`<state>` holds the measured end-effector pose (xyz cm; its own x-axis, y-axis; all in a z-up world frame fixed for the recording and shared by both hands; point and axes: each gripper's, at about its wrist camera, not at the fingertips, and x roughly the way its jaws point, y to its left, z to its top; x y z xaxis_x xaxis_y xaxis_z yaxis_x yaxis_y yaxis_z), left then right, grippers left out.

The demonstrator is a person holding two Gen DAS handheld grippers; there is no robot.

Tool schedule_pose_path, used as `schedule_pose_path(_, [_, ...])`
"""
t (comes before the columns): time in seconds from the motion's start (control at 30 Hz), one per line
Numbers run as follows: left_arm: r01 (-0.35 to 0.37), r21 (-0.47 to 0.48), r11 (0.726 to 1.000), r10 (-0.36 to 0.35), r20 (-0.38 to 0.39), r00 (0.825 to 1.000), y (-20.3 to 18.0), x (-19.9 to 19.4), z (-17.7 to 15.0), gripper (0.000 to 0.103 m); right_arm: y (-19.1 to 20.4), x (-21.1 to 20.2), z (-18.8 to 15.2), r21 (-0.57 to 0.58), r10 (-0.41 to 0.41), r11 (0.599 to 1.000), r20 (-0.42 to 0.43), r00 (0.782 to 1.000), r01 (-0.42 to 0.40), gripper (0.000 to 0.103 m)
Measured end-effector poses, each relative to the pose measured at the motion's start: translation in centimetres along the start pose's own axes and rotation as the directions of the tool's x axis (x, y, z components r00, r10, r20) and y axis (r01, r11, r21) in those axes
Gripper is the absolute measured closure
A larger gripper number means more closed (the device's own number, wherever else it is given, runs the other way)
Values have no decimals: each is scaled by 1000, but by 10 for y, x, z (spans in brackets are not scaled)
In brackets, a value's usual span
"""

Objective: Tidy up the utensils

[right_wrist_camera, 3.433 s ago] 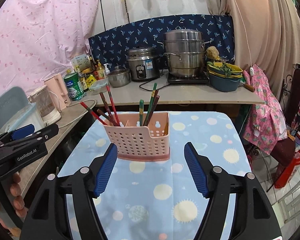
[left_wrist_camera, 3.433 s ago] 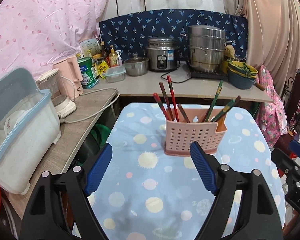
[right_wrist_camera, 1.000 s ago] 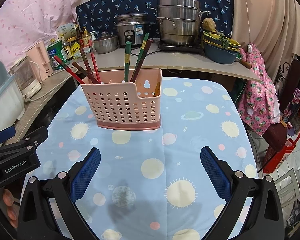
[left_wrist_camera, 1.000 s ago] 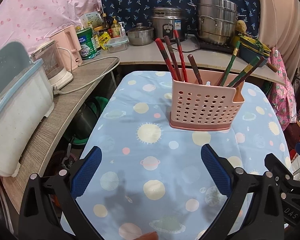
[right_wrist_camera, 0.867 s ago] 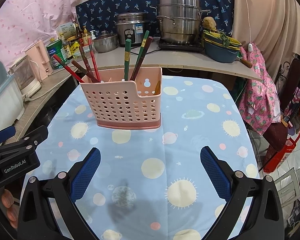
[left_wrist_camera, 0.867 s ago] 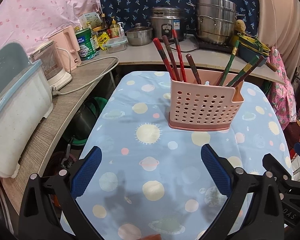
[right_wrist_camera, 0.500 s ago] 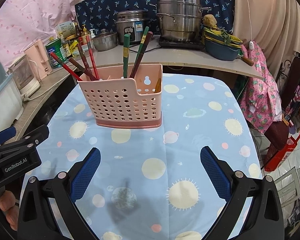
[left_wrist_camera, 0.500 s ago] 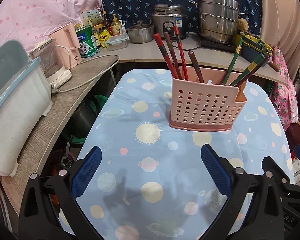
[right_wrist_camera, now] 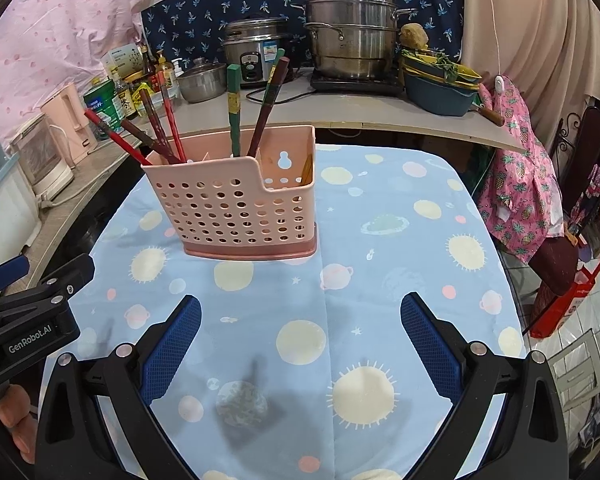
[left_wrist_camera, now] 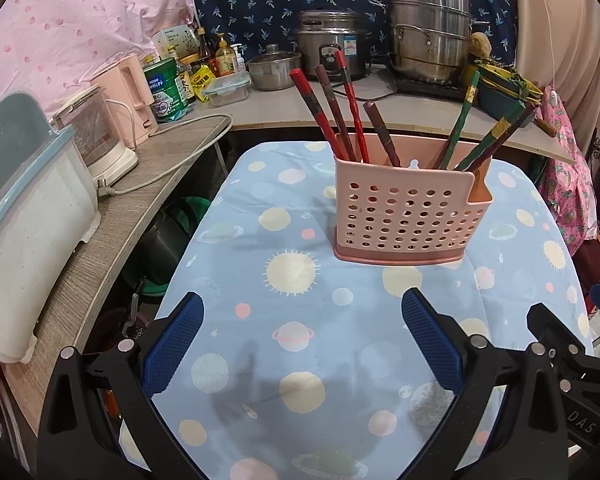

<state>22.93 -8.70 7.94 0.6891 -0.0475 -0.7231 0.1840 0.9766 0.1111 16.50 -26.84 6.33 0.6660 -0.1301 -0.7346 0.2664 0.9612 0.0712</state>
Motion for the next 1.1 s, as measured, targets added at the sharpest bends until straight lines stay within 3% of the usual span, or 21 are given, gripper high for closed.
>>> schedule_pose_path(1.1, [-3,8,1000,3,12,1000,-4,13,8,8,0,13,2,3,0,1000,-10,1000,0,7])
